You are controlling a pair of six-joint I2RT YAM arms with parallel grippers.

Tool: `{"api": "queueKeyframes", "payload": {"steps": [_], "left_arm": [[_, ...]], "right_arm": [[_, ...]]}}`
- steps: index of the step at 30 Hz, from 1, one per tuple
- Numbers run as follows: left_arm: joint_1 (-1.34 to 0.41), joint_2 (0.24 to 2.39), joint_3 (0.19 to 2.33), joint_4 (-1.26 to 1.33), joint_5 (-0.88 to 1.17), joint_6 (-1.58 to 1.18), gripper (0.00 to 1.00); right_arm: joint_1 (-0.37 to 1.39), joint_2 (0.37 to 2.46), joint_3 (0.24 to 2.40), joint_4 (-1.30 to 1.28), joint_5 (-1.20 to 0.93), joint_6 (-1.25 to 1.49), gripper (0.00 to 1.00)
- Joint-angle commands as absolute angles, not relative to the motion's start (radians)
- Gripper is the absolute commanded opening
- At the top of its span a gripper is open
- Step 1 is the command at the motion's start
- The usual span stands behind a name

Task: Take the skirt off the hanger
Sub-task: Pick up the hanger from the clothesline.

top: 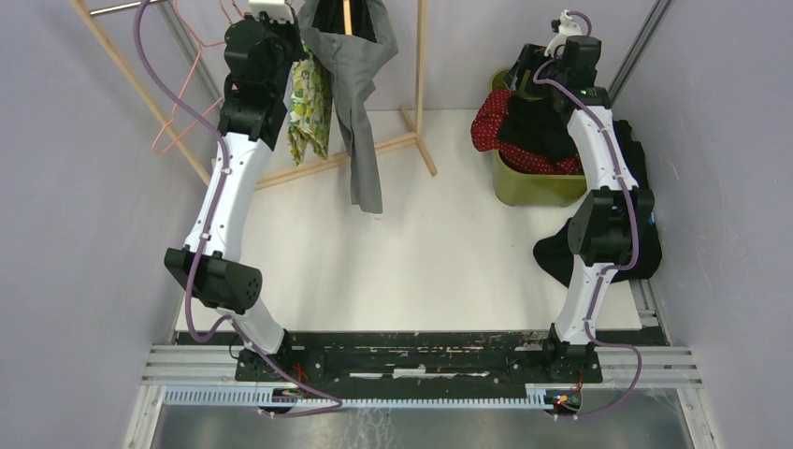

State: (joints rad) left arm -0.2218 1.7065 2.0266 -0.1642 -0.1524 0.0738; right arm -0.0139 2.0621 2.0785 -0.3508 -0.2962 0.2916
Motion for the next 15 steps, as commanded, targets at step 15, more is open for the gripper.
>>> {"api": "queueKeyframes", "payload": {"steps": [15], "left_arm": [[-0.216, 1.481, 1.732, 0.012, -0.151, 0.115, 0.03]], "right_arm": [[0.029, 2.022, 2.048, -0.316, -0.353, 0.257, 0.74]]}}
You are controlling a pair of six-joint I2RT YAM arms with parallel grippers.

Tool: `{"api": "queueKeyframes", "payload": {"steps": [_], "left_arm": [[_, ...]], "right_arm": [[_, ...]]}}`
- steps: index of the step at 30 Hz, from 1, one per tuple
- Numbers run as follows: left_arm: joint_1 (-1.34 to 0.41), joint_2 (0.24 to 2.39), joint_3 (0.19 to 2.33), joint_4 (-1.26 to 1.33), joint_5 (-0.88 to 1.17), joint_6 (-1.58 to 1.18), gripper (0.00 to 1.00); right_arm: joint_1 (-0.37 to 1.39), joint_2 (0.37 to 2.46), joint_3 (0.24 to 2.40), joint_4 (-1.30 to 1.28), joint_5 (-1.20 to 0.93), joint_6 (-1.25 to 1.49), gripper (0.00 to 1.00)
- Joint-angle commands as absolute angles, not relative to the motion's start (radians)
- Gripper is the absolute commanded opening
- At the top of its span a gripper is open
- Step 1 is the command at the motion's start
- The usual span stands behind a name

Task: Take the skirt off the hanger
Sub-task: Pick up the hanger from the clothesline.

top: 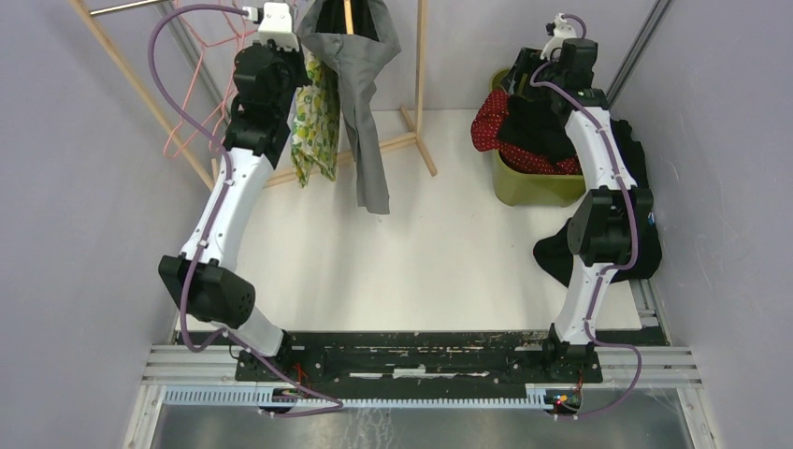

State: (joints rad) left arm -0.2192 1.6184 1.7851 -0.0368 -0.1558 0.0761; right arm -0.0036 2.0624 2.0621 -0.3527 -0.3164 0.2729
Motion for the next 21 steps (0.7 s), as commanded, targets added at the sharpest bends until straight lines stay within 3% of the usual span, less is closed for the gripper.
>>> {"api": "queueKeyframes", "payload": {"steps": [1, 9, 21], "left_arm": [[-0.216, 1.458, 1.711, -0.001, -0.153, 0.116, 0.03], [-0.216, 1.298, 1.541, -0.041, -0.166, 0.141, 0.03], [-0.219, 1.227, 1.438, -0.043, -0.153, 0.130, 0.03]], "right_arm": [[0.039, 2.011, 2.039, -0.313, -0.358, 0.262, 0.74], [0.218, 1.903, 2.004, -0.336, -0.364, 0.227, 0.73], [0.833, 1.638, 1.784, -0.411, -0.315, 0.107, 0.73]]}}
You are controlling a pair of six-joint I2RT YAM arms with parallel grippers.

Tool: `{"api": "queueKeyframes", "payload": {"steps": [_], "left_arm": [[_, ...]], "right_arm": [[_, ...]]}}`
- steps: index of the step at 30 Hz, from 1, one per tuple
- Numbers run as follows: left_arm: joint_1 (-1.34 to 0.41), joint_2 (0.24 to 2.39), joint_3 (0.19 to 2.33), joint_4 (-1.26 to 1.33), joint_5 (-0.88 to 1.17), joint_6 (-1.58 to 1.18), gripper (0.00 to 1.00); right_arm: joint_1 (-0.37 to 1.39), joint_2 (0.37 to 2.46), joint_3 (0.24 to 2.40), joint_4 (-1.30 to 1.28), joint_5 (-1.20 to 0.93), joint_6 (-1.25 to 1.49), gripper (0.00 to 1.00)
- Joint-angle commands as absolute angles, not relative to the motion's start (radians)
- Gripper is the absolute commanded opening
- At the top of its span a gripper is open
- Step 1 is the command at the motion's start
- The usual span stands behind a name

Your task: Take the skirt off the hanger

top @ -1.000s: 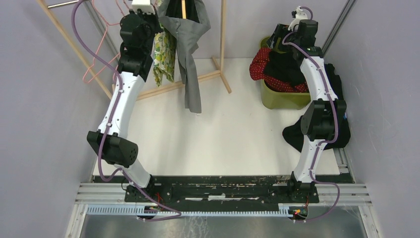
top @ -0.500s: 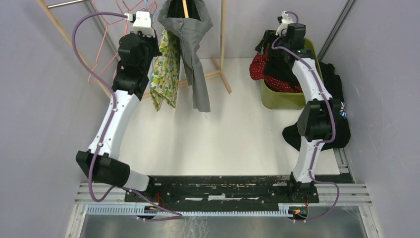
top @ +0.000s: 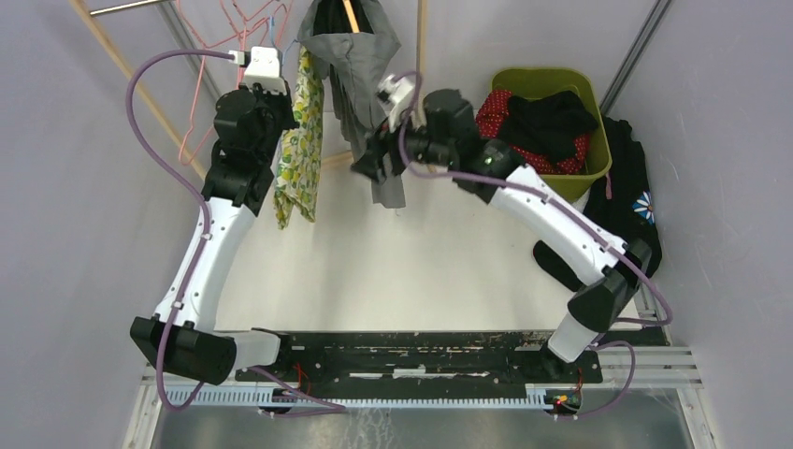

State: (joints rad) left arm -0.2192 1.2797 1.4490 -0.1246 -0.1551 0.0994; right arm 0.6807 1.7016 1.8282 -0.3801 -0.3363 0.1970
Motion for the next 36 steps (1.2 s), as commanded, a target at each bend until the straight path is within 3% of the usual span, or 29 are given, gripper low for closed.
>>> {"api": "queueKeyframes", "payload": {"steps": [1, 8, 17, 36], "left_arm": [[-0.220, 1.225, 1.434, -0.043, -0.152, 0.128, 0.03], [-0.220, 1.212, 1.438, -0.056, -0.148, 0.123, 0.03], [-0.225, 1.218, 1.439, -0.056, -0.139, 0.100, 0.03], [-0.232, 1.207, 1.423, -0.065, -0.129, 0.080, 0.03]], "right_arm": [[0.882, 1.636, 1.765, -0.423, -0.303, 0.071, 0.73], [0.989, 1.706, 1.699, -0.368, -0.164, -0.065, 0.74], [1.035, 1.937, 1.879, -0.307, -0.042, -0.139, 0.73], [1.063, 2.075, 1.920, -0.104, 0.133, -0.001, 0.71]]}}
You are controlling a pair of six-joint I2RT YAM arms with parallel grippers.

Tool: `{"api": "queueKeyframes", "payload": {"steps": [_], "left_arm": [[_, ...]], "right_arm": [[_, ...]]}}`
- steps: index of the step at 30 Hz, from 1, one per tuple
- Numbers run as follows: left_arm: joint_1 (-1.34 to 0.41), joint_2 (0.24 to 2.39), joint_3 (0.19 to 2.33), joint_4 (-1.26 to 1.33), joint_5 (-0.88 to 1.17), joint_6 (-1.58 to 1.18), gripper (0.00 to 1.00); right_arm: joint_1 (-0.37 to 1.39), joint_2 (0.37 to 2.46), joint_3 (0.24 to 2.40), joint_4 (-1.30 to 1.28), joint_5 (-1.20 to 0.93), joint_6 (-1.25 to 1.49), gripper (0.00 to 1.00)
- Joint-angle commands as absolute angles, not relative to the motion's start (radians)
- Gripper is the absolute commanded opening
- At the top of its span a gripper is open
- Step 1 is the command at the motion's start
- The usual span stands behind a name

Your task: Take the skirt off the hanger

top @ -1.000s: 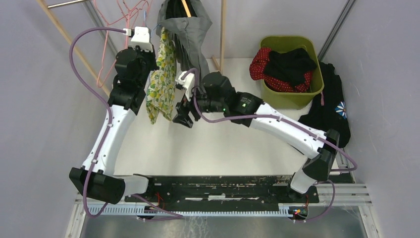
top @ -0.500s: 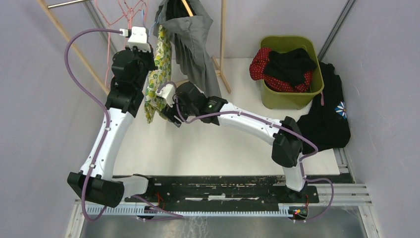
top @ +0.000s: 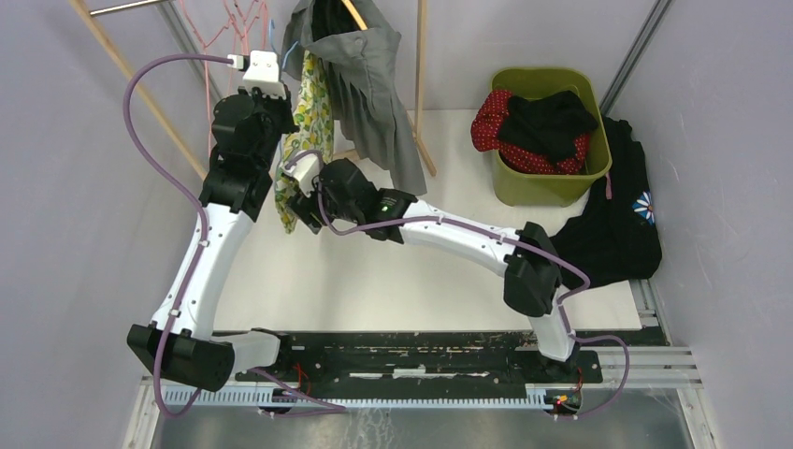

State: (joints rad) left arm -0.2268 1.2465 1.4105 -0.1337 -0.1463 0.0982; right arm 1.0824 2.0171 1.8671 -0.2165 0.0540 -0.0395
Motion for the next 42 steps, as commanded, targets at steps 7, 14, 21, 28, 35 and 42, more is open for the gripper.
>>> {"api": "queueKeyframes", "payload": {"steps": [7, 14, 21, 28, 35, 42], "left_arm": [[-0.242, 1.190, 1.411, -0.075, -0.123, 0.074, 0.03], [-0.244, 1.174, 1.364, -0.072, -0.140, 0.087, 0.03], [-0.244, 1.181, 1.347, -0.064, -0.150, 0.104, 0.03], [-0.244, 1.220, 1.372, -0.045, -0.140, 0.102, 0.03], [-0.244, 1.238, 1.359, -0.030, -0.132, 0.105, 0.03], [-0.245, 1.244, 1.349, -0.025, -0.139, 0.116, 0.03]], "right_arm": [[1.028, 2.143, 1.954, -0.098, 0.262, 0.059, 0.43], [1.018, 2.021, 1.824, -0.108, 0.413, 0.007, 0.01], [0.999, 1.697, 1.597, -0.104, 0.571, -0.096, 0.01], [0.927, 1.450, 1.540, -0.052, 0.700, -0.240, 0.01], [0.636, 1.448, 1.638, 0.063, 0.755, -0.313, 0.01], [0.304, 1.545, 1.852, 0.055, 0.745, -0.240, 0.01]]}}
